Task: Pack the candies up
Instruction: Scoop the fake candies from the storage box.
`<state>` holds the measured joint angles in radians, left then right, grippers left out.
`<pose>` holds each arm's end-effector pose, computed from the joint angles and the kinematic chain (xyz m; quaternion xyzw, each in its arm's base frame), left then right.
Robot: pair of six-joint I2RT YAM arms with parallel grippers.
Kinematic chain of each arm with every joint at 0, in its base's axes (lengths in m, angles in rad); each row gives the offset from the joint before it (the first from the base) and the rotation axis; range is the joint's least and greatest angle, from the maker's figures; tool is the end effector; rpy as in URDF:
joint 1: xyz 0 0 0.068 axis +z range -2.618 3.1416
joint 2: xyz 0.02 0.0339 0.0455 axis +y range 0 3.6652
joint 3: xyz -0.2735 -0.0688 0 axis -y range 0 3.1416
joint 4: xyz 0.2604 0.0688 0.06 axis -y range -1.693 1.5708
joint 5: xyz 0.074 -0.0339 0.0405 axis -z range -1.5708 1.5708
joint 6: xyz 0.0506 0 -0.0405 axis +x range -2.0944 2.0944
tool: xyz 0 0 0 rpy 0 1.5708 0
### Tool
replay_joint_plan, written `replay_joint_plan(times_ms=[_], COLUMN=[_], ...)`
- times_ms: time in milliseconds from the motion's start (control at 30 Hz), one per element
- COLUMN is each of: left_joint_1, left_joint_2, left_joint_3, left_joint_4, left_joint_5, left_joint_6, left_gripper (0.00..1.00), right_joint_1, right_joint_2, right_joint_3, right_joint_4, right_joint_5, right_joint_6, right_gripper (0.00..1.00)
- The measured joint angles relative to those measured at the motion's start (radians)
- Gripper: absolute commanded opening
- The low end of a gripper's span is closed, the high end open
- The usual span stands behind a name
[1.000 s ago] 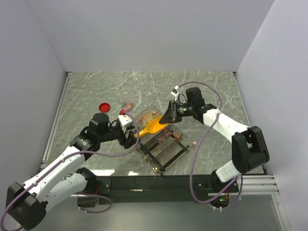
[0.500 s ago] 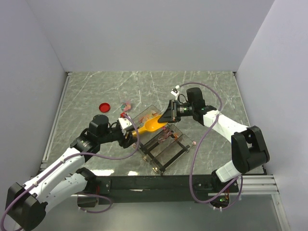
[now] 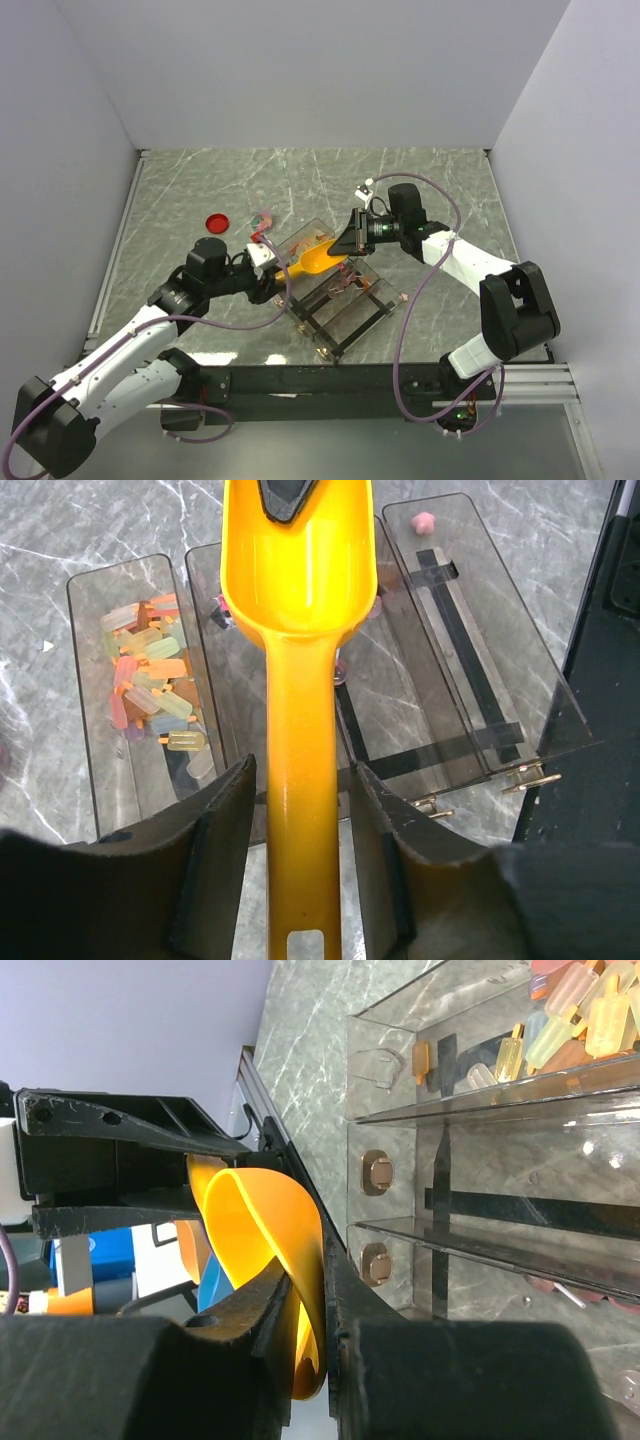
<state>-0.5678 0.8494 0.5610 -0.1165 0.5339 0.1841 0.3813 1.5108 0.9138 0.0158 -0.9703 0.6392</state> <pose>0.1667 -0.1369 0.2560 0.4307 0.6957 -0.3174 0.4793 0.2986 0.1647 0.2334 -0.1195 0.8005 0.5633 0.1661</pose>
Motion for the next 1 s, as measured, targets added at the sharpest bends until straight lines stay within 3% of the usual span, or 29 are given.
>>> replay_joint_plan(times_ms=[567,1000], left_joint_1=[0.009,0.024], left_joint_2=[0.009,-0.055], left_joint_3=[-0.001,-0.036], left_joint_4=[0.016,0.06], left_joint_5=[0.004,0.03], left_joint_6=[-0.105,-0.17], left_gripper=[0.19,0.25], right_joint_1=[-0.003,-0.004], right_joint_2=[0.0,0.001], right_joint_3=[-0.018,-0.05], right_joint_4=[0.029,0.081], right_joint_5=[-0.002,-0.034], right_joint_6=[0.019,0.069], right_gripper=[0.0,0.0])
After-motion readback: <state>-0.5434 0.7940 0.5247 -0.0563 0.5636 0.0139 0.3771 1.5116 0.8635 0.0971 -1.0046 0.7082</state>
